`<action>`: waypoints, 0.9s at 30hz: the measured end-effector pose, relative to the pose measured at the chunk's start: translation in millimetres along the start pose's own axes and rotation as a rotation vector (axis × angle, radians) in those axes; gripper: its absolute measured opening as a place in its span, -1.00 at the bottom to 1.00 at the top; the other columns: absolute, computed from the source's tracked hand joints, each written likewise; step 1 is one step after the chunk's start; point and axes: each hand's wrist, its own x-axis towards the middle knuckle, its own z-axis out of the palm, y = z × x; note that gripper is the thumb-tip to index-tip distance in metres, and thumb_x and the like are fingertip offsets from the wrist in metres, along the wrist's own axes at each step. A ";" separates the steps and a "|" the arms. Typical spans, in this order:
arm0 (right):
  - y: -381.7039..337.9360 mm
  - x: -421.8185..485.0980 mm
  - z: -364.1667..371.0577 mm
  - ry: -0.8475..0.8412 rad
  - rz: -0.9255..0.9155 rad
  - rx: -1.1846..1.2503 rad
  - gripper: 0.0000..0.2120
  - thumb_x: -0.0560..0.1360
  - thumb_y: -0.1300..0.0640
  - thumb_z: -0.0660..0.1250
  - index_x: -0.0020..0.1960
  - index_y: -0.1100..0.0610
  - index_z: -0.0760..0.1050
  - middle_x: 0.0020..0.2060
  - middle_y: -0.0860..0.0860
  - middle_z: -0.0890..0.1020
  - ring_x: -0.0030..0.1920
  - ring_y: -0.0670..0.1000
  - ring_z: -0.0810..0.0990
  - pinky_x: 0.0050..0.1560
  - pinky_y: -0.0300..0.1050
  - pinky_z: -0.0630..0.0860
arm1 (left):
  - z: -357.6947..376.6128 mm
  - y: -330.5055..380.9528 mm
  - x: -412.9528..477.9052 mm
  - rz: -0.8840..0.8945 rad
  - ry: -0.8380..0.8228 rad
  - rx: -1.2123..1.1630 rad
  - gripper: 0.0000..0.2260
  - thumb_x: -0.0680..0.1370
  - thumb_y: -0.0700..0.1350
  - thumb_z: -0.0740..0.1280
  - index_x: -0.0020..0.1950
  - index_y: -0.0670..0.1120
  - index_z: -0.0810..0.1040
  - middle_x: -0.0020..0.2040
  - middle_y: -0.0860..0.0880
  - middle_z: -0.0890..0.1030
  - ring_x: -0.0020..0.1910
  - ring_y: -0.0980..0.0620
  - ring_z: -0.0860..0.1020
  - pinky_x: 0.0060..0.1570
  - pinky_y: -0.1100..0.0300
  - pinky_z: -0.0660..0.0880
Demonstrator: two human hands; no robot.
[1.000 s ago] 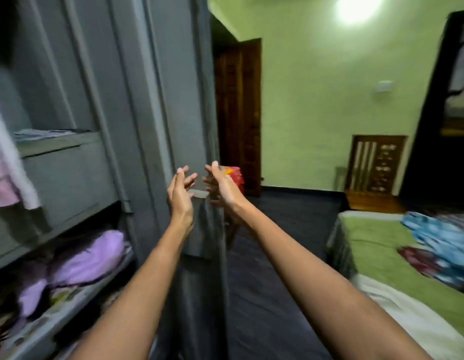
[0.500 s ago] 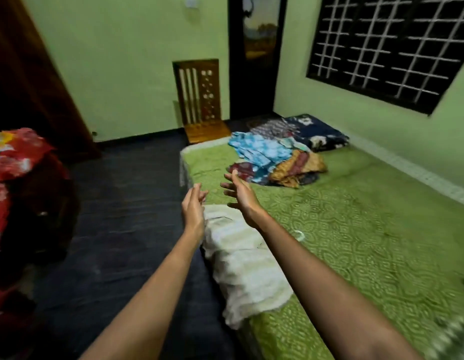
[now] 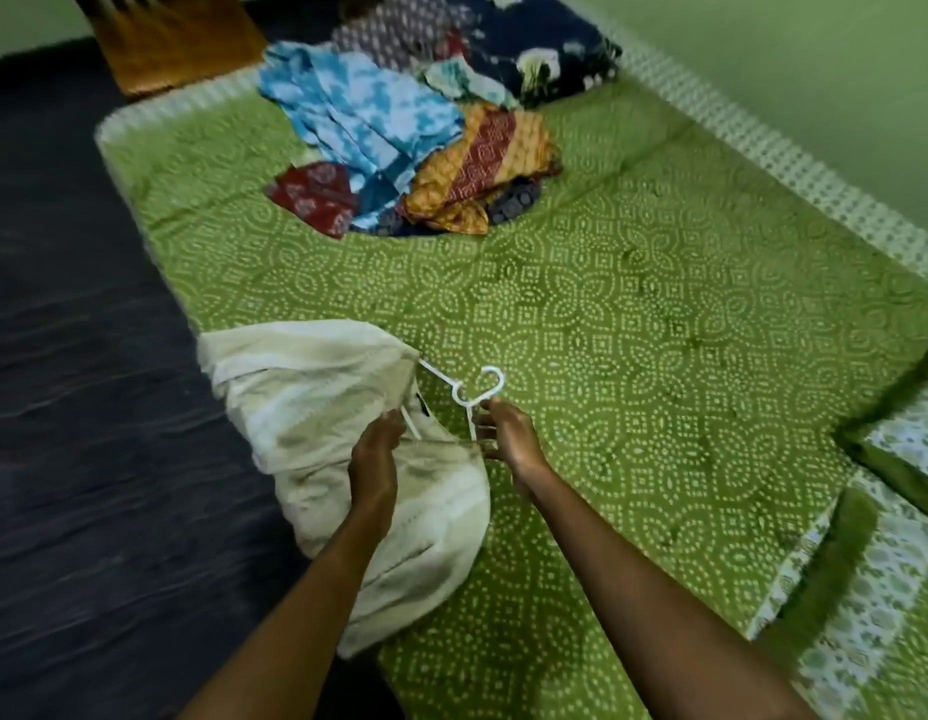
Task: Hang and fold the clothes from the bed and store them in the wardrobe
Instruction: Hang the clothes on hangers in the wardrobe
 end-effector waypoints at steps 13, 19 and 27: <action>129.2 113.3 31.8 0.162 0.118 -0.502 -0.84 0.54 0.27 0.20 -0.01 0.28 0.54 -0.03 0.26 0.61 -0.03 0.18 0.54 -0.09 -0.07 0.39 | 12.1 -96.6 106.6 -0.184 0.004 0.227 -0.73 0.62 0.05 0.12 0.21 0.00 0.50 0.13 -0.03 0.54 0.18 0.00 0.46 0.19 0.10 0.33; 145.3 123.7 42.3 0.166 0.105 -0.640 -0.77 0.54 0.27 0.24 0.18 0.26 0.45 0.13 0.19 0.46 0.13 0.14 0.42 -0.04 -0.16 0.28 | 15.4 -112.2 116.0 -0.205 0.004 0.279 -0.70 0.61 0.04 0.15 0.26 -0.06 0.48 0.19 -0.06 0.55 0.17 0.02 0.46 0.20 0.10 0.34; 108.1 83.7 51.5 -0.018 -0.125 -0.118 -0.86 0.38 0.45 0.39 -0.14 0.26 0.52 -0.35 -0.04 0.52 -0.35 -0.24 0.53 -0.28 -0.39 0.43 | 32.7 -88.4 103.2 -0.050 -0.056 0.264 -0.78 0.59 -0.08 0.26 0.14 -0.16 0.54 -0.01 -0.03 0.59 -0.01 0.05 0.53 -0.07 0.30 0.42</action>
